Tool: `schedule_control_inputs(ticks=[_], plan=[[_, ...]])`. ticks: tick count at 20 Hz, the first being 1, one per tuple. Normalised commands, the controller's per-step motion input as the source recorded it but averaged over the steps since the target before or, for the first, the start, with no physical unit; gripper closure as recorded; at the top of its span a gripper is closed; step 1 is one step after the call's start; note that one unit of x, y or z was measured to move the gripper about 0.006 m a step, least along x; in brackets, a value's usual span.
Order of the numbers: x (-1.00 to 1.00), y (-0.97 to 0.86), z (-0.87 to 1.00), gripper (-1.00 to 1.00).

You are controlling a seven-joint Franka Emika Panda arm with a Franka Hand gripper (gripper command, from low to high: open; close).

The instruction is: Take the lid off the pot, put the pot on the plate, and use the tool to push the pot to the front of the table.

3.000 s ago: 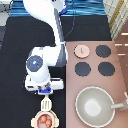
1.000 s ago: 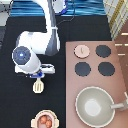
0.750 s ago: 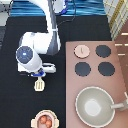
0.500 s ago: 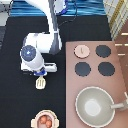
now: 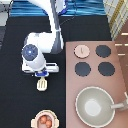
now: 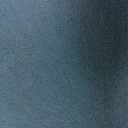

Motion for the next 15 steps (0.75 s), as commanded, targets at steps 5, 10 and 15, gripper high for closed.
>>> schedule_control_inputs(ticks=[5,10,15], plan=[[-0.6,0.34,0.89,-1.0],[-0.78,-0.09,0.29,-1.0],[-0.37,-0.26,0.25,-1.0]])
